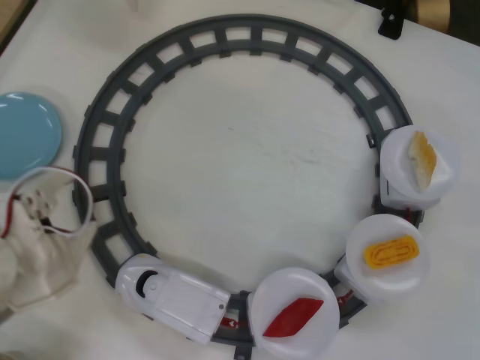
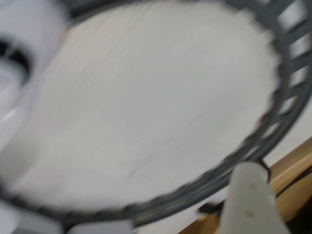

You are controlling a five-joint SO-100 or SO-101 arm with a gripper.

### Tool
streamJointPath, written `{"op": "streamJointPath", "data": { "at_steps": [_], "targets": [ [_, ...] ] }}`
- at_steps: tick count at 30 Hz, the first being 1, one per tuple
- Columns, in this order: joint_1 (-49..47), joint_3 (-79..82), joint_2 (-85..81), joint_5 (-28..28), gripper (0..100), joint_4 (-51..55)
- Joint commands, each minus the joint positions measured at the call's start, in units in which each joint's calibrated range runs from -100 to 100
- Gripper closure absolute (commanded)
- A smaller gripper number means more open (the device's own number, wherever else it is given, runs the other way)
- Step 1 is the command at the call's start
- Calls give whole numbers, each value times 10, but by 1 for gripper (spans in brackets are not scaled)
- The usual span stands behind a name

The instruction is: Pick up the sushi from the Shinkansen and put it on the blue dish

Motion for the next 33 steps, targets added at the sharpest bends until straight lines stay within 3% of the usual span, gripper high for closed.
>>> {"op": "streamJointPath", "data": {
  "at_steps": [1,9,20,27,33],
  "targets": [
    [119,-29,2,44,79,6],
    [280,38,2,146,79,-1],
    [372,88,2,239,79,-13],
    [384,223,2,243,65,-150],
    [384,283,2,243,63,-207]
  ]
}}
